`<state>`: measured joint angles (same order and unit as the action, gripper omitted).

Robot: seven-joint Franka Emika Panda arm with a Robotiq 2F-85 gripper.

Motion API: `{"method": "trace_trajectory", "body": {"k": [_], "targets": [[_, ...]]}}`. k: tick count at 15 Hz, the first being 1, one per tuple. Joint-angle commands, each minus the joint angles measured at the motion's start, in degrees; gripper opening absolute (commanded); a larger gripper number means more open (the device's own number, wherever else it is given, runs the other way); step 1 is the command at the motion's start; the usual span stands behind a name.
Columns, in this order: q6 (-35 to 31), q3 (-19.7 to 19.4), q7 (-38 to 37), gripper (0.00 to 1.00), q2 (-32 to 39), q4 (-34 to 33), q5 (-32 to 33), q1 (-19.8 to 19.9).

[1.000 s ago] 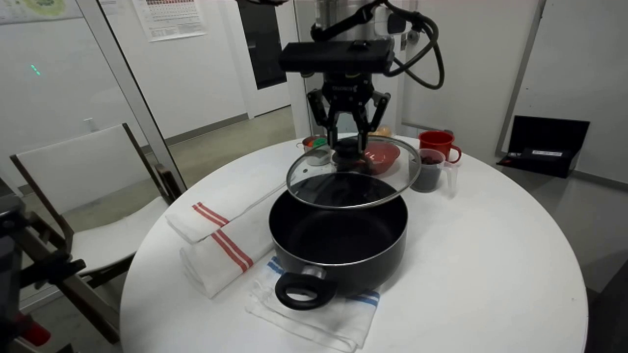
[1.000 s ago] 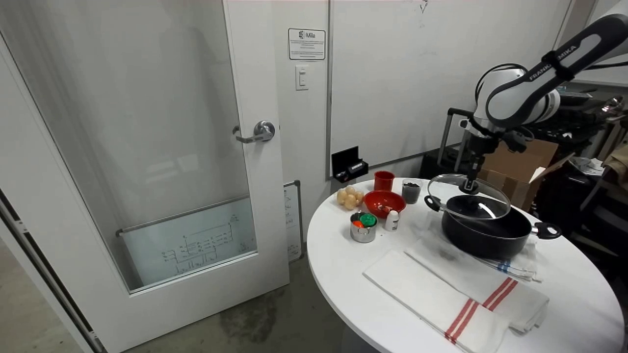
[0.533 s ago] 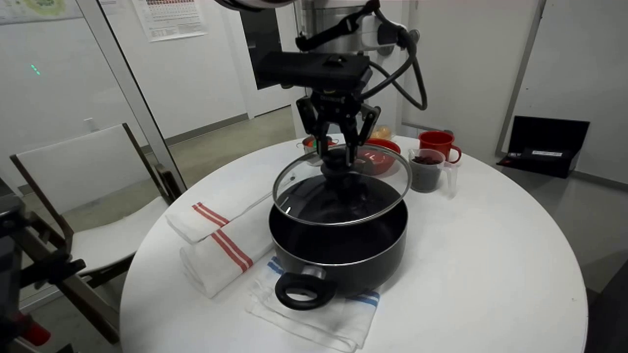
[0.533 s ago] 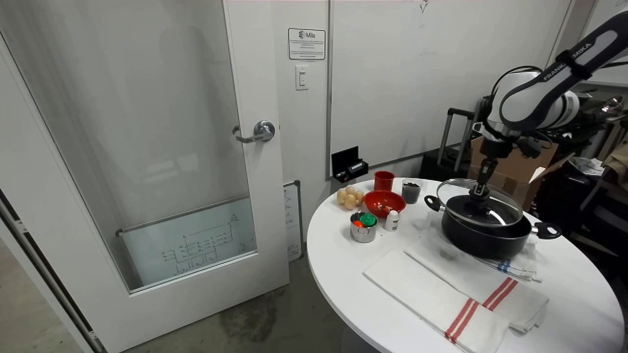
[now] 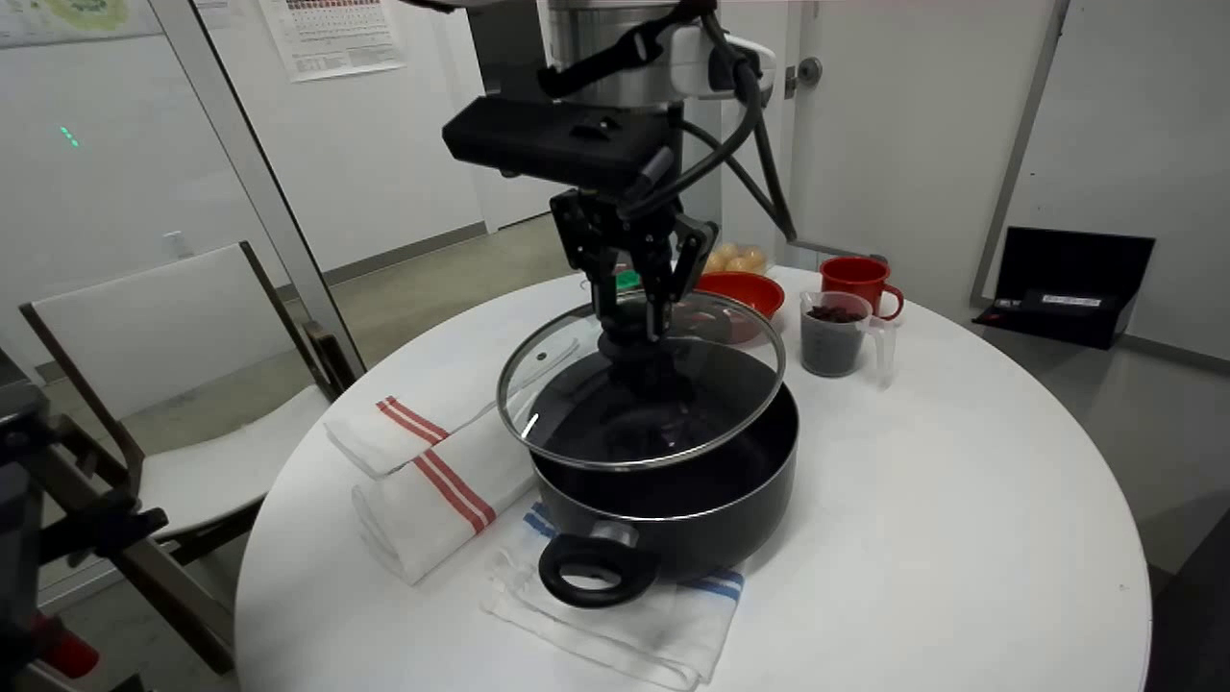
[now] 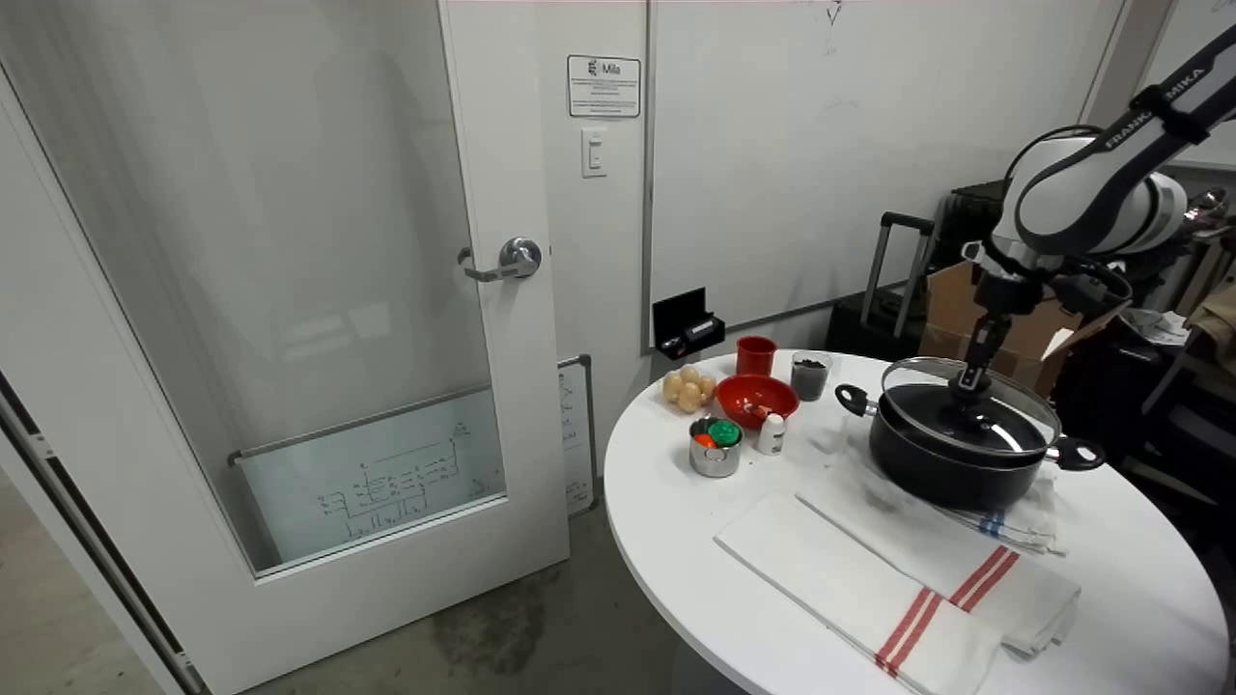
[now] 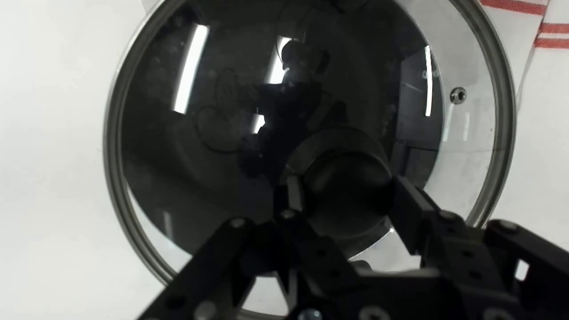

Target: Put the glass lid on the black pot

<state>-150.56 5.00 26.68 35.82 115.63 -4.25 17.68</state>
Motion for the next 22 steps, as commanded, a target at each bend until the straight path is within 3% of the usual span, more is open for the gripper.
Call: {"method": "trace_trajectory", "body": {"k": [1, 22], "targets": [[-0.84, 0.62, -0.12, 0.24, -2.34, 2.20, -1.87, 1.32], [7.22, -0.28, -0.34, 0.24, 6.01, -9.62, -0.82, 1.03]]}}
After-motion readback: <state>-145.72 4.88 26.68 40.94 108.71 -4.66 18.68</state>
